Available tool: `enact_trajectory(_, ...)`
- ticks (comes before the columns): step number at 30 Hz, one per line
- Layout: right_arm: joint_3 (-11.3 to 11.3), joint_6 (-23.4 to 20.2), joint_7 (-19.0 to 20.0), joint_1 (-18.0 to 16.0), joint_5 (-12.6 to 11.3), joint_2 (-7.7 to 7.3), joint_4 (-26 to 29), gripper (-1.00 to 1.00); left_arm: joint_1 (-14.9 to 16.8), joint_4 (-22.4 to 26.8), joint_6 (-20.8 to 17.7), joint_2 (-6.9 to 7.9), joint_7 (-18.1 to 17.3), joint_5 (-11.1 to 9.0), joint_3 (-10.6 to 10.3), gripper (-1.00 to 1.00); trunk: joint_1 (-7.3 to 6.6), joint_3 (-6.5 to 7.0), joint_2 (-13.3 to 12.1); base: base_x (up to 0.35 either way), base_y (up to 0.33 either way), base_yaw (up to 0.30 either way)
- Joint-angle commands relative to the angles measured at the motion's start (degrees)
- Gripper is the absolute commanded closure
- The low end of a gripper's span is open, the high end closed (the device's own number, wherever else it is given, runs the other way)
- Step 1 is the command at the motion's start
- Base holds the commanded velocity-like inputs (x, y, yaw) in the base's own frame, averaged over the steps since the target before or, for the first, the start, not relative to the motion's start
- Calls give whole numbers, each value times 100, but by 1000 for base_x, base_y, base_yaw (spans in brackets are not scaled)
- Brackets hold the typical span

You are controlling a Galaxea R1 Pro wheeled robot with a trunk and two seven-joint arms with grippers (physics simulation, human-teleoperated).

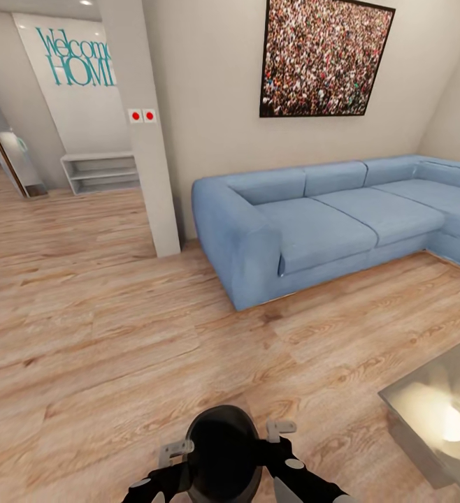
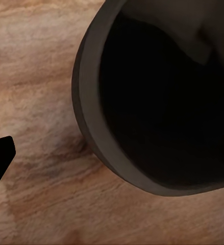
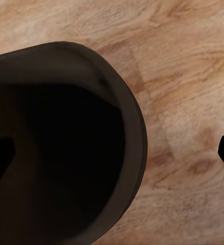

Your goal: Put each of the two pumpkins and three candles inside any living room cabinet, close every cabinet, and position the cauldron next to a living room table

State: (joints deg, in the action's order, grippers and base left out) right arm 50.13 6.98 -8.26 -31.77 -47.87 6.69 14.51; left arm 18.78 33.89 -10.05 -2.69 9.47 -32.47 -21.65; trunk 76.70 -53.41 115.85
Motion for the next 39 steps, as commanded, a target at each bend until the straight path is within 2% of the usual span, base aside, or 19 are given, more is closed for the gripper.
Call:
enact_trajectory(1,49,23,-28,-5,-50,-1,-3,-100,3,12,-15,5,51,-58,-33,-100,22,-23,44,0,0,0)
enact_trajectory(39,49,23,-27,-3,-47,-1,-18,-100,3,9,-15,-3,55,-83,-32,-100,856,-705,1568,0,0,0)
